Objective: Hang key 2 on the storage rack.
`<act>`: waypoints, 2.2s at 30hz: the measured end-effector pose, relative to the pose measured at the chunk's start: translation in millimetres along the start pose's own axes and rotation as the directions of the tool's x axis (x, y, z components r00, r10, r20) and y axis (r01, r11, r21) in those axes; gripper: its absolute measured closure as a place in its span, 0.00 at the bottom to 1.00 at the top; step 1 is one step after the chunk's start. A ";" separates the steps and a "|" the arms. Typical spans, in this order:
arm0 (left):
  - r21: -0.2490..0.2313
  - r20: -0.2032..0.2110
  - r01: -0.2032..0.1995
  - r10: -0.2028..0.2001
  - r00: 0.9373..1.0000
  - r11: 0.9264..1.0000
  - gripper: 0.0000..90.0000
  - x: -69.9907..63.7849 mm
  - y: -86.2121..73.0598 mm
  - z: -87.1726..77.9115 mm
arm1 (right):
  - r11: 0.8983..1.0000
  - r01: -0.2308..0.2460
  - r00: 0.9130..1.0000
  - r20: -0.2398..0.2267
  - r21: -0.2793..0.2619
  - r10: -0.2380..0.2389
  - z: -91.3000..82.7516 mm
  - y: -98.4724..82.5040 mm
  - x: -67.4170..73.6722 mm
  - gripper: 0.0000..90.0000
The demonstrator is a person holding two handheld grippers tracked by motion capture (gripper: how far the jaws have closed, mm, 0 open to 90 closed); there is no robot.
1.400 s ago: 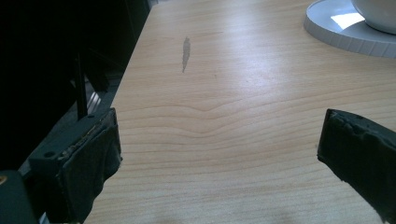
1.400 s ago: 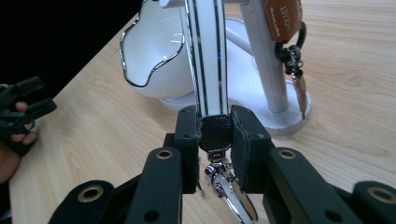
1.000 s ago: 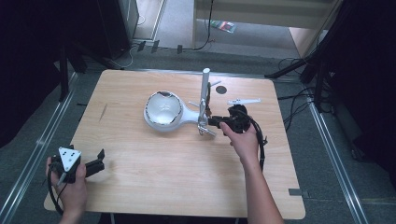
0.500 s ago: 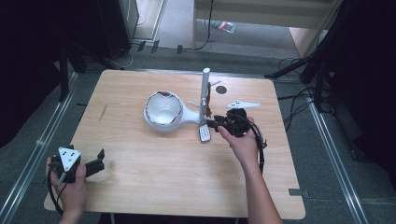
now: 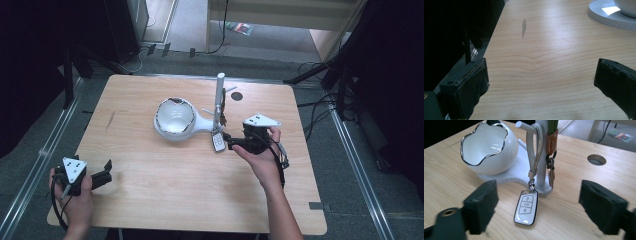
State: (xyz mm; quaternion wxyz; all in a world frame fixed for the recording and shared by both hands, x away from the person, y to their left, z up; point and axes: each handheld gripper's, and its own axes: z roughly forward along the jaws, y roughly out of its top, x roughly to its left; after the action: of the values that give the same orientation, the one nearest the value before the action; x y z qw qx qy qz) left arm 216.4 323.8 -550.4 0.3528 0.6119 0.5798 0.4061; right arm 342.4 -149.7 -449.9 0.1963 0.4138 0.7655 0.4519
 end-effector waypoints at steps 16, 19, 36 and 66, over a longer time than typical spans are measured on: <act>-0.007 0.001 0.001 -0.001 1.000 1.000 0.00 0.6 0.0 0.4 | 0.999 -0.009 0.999 0.041 0.038 0.007 -14.6 -29.0 -6.8 0.00; -0.007 0.002 0.001 -0.001 1.000 1.000 0.00 0.6 0.0 0.5 | 0.999 -0.018 0.999 0.050 0.046 0.016 -16.8 -35.8 -9.8 0.00; -0.010 0.004 0.002 -0.002 1.000 1.000 0.00 1.2 -0.1 0.2 | 0.996 -0.066 0.992 0.111 0.059 0.059 -38.7 -84.2 -29.6 0.01; -0.008 0.012 0.018 -0.018 1.000 1.000 0.00 3.0 -0.3 0.0 | 0.986 -0.160 0.963 0.229 0.045 0.146 -84.6 -143.5 -53.2 0.01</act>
State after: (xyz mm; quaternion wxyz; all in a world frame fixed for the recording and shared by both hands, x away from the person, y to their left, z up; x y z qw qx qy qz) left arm 216.3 326.8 -550.3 0.3626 0.6076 0.5814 0.4017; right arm 250.8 -273.4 -532.8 0.2327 0.5261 0.7181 0.3915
